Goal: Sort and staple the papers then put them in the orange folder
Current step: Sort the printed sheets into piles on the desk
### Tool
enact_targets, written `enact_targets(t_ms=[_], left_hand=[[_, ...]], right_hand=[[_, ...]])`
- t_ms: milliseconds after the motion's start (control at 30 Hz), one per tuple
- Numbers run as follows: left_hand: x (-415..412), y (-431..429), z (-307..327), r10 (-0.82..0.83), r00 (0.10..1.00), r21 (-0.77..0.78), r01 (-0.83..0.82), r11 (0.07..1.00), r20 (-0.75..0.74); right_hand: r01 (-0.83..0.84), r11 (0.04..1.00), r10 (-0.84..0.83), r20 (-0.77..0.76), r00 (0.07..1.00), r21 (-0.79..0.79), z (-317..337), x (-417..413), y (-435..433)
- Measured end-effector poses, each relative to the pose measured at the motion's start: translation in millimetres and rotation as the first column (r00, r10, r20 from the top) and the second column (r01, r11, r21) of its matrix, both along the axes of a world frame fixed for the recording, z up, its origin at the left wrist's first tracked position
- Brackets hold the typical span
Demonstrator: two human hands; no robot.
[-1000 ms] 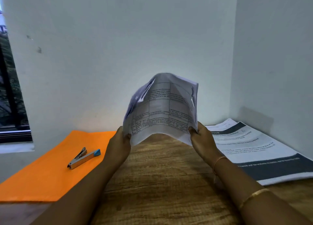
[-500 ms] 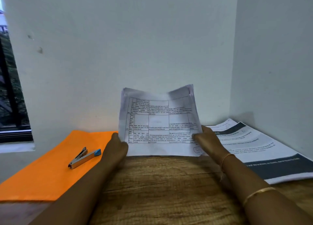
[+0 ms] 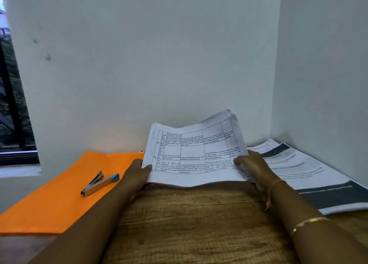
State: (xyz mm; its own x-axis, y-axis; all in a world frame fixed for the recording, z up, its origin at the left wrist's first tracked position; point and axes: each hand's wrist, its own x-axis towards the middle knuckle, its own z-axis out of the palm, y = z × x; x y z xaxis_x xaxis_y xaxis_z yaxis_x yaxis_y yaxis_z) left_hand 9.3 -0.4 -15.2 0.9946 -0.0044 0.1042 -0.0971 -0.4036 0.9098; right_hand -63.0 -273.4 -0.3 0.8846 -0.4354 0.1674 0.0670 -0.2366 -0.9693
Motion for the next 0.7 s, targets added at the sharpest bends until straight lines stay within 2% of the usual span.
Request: enact_targets(t_ms=[267,400,467,533,600,700], left_hand=[[3,3,6,-0.013,0.997,-0.141,0.002,0.99,-0.079],[6,5,7,0.043,0.995,-0.17,-0.057,0.984,-0.085],[6,3,8,0.061,0.994,-0.194,-0.078,0.978,-0.094],[5,2,8,0.078,0.991,-0.224,-0.101,0.969,-0.109],[4,0,7,0.098,0.987,-0.256,-0.129,0.958,-0.131],[6,0,4,0.128,0.973,-0.33,-0.186,0.925,-0.192]], right_hand=[[0.0,1.0,0.0,0.015,1.0,-0.009,0,-1,-4],[-0.013,0.996,0.013,0.003,1.0,0.093,1,2,-6],[-0.056,0.977,0.059,-0.005,0.998,0.208,2,3,-6],[-0.1,0.911,0.116,-0.017,0.993,0.4,3,1,-4],[-0.123,0.784,0.144,0.015,0.989,0.609,3,0,-3],[-0.186,0.632,0.181,0.09,0.979,0.752,4,-2,5]])
